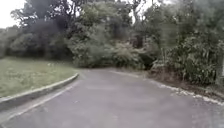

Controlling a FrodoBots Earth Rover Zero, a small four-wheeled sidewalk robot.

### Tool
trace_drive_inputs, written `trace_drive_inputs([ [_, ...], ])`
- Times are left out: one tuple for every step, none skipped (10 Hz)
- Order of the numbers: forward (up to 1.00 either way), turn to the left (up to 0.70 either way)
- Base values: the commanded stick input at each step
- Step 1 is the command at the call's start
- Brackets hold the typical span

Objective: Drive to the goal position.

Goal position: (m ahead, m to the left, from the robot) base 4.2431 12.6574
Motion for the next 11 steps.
trace_drive_inputs([
  [0.7,0.0],
  [0.7,0.0],
  [0.7,0.0],
  [0.7,0.0],
  [0.7,0.0],
  [0.7,0.0],
  [0.7,0.0],
  [0.7,0.0],
  [0.7,-0.05],
  [0.7,-0.17],
  [0.7,0.0],
])
